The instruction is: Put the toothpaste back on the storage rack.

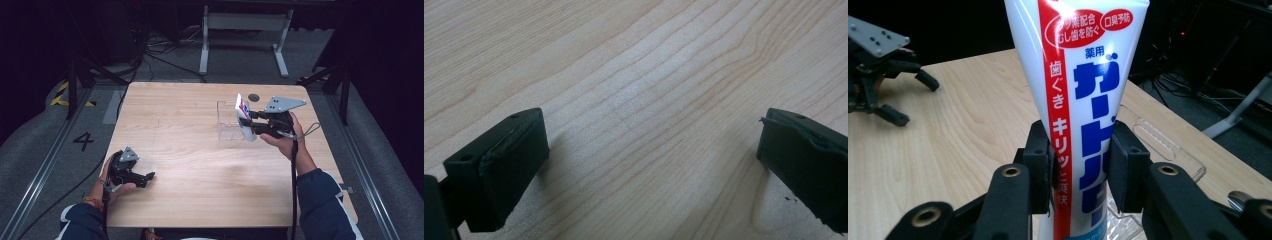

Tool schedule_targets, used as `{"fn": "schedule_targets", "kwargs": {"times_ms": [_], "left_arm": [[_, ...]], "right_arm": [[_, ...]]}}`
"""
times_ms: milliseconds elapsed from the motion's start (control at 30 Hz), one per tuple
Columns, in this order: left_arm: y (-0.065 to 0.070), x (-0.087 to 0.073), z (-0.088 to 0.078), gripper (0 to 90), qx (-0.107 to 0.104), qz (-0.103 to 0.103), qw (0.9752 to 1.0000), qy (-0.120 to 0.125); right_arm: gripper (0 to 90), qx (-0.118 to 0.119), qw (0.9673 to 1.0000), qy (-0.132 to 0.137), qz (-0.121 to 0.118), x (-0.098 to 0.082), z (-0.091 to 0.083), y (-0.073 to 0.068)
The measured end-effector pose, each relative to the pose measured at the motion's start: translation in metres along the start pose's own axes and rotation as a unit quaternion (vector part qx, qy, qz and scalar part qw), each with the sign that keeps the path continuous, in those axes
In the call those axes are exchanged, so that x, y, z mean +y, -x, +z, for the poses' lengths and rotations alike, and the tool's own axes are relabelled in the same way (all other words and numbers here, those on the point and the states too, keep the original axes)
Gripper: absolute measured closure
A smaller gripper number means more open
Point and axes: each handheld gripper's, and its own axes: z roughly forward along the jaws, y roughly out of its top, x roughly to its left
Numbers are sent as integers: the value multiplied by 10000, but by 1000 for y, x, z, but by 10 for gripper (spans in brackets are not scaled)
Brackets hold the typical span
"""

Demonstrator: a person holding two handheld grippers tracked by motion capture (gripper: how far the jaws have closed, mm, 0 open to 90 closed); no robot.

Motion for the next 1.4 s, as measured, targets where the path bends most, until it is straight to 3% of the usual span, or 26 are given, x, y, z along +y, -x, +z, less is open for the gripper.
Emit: {"fn": "schedule_targets", "kwargs": {"times_ms": [600, 1400], "left_arm": [[1, 0, 0, 7, 21, -10, 10000, -3], [1, 0, -1, 7, 5, -30, 10000, -21]], "right_arm": [[674, -222, 9997, 116, -30, 20, 17, 11], [675, -536, 9982, 112, 241, 14, 48, 40]]}}
